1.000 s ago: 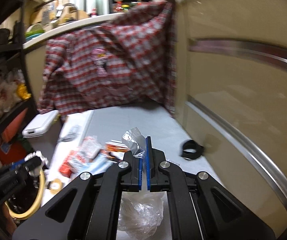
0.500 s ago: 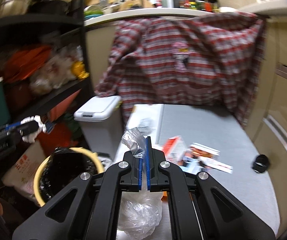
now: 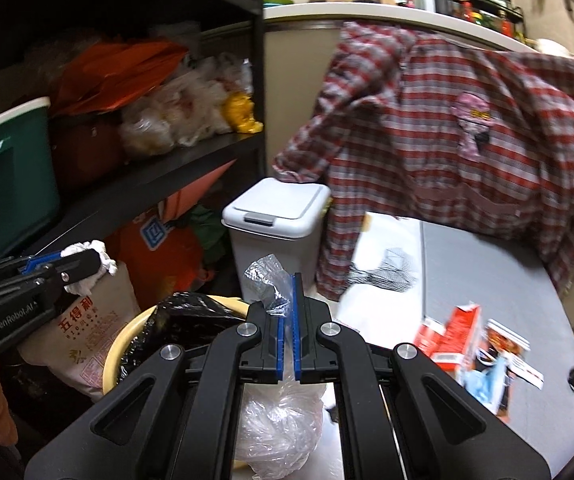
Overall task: Collect trash
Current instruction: 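Carry both items over the bin and open both tools to drop them, then move both tools back over the remaining trash on the table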
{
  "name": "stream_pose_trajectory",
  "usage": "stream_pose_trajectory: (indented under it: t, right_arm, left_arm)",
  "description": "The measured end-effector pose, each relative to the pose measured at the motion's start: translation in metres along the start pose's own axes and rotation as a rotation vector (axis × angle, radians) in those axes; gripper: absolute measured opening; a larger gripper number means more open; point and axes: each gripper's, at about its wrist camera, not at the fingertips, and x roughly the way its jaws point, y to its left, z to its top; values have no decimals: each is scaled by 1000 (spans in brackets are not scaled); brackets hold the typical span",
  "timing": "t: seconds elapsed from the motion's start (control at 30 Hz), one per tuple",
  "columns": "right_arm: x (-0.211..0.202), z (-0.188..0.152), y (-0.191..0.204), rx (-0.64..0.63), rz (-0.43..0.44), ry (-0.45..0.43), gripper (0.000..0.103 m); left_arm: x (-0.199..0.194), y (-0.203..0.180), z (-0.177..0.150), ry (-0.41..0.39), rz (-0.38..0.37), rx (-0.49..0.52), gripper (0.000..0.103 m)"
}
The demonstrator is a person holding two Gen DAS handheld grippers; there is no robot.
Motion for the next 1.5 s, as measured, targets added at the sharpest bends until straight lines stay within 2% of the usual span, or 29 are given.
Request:
stream_pose_trajectory:
  t: [0.27,0.53,0.6,0.63,0.67,0.7,0.73,0.77,0.97,1.5]
  right_arm:
    - [31,-3,15,-5,19,42,3]
    - [47,-4,23,5,48,65,4]
    - [50,-4,24,9,54,69,7]
    - [51,-3,23,11,58,70,8]
    - [52,-3,23,18,65,77,13]
    - [53,-3,22,27,62,85,33]
    - [53,-4,21,36,46,84,58]
    - [52,-4,20,42,33,76,63]
    - [46,-5,11,75,20,75,68]
    - [-11,-9,-9,87,21,33,76]
  left_arm:
    - [15,6,0,24,5,2,17]
    - [26,17,-2,62,50,-3,20]
    - [29,17,-3,70,75,13,30]
    - [30,17,-3,75,85,15,48]
    - [31,18,-2,78,102,14,76]
    - [31,18,-2,74,131,14,86]
    - [30,19,-2,64,151,15,92]
    - [29,19,-2,52,172,20,93]
    - [32,21,-3,85,188,14,94]
    - [0,-13,1,-45,188,73,94]
